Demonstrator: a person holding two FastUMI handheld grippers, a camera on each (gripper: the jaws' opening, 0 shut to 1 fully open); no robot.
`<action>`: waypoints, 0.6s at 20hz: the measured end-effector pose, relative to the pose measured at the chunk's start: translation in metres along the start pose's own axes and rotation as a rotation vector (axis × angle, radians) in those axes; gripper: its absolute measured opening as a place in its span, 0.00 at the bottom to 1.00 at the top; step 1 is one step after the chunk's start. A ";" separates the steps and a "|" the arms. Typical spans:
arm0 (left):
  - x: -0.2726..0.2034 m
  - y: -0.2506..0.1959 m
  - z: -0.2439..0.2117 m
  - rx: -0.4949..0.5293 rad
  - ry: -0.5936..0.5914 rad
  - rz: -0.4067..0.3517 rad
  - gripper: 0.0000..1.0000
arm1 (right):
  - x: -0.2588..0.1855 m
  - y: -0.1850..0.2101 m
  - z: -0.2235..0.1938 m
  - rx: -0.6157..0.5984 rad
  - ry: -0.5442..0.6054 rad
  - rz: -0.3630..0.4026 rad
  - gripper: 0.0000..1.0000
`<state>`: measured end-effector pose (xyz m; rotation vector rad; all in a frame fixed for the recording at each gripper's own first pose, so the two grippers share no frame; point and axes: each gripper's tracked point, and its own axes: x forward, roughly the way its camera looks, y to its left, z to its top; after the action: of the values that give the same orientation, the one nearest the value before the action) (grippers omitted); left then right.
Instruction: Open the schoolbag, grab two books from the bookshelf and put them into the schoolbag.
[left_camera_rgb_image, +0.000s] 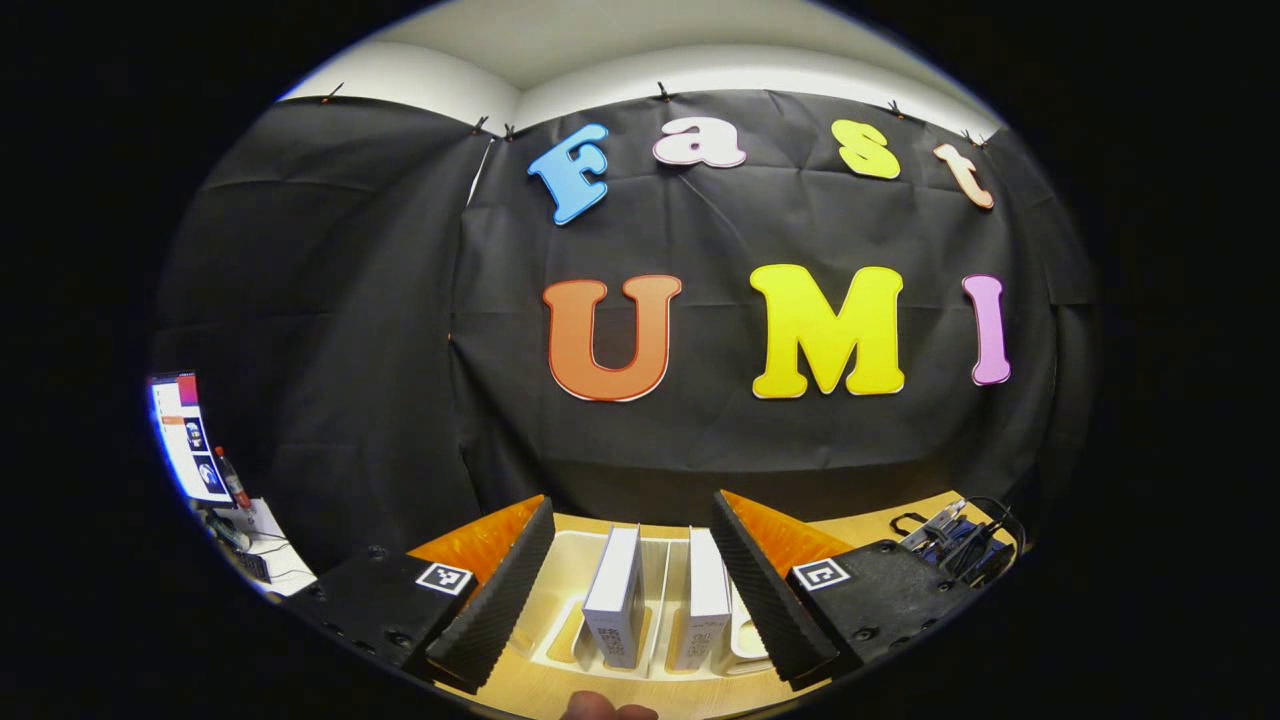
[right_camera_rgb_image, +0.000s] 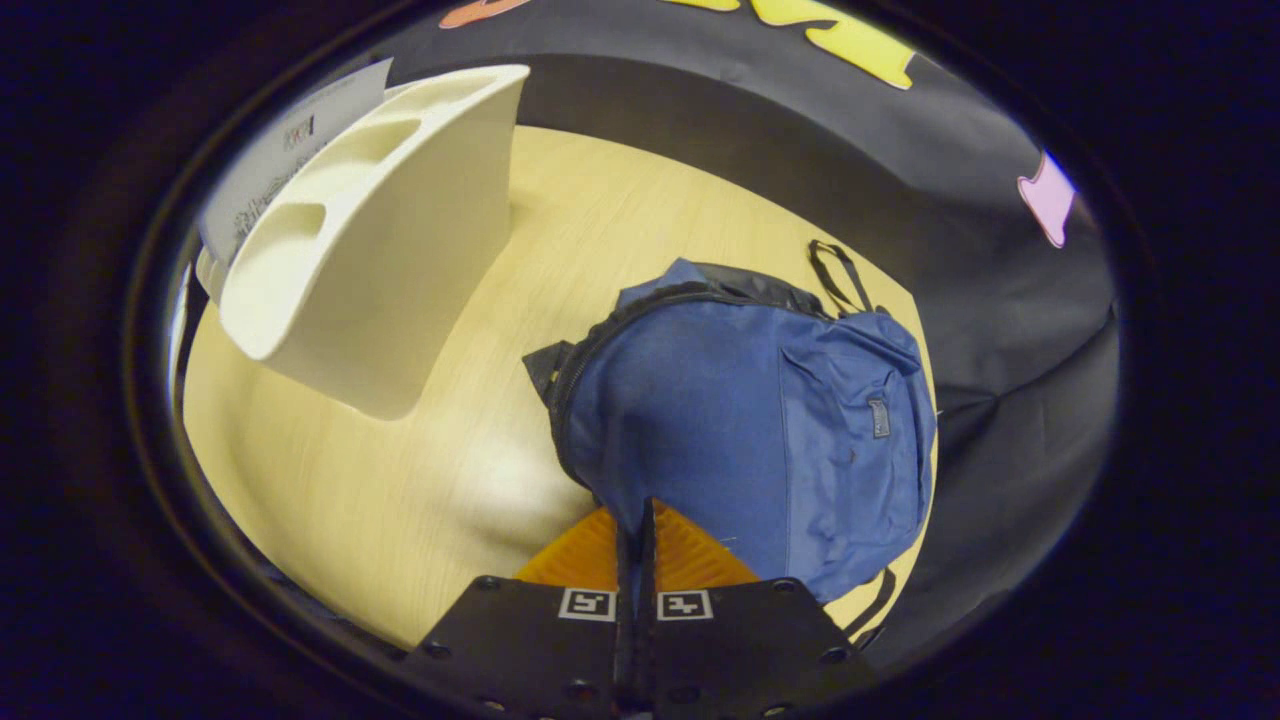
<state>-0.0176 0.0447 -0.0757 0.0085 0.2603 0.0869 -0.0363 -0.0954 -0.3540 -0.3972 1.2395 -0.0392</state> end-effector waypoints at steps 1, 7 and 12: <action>-0.001 -0.002 -0.003 -0.004 0.009 -0.005 1.00 | -0.007 -0.004 0.002 0.016 -0.011 0.009 0.00; 0.007 -0.009 -0.015 -0.004 0.058 -0.034 1.00 | -0.040 -0.034 0.012 0.099 -0.075 0.030 0.00; 0.015 -0.023 -0.029 0.020 0.129 -0.083 1.00 | -0.068 -0.066 0.019 0.121 -0.107 0.035 0.00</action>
<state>-0.0087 0.0226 -0.1085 0.0118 0.3901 0.0022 -0.0296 -0.1356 -0.2662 -0.2694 1.1320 -0.0616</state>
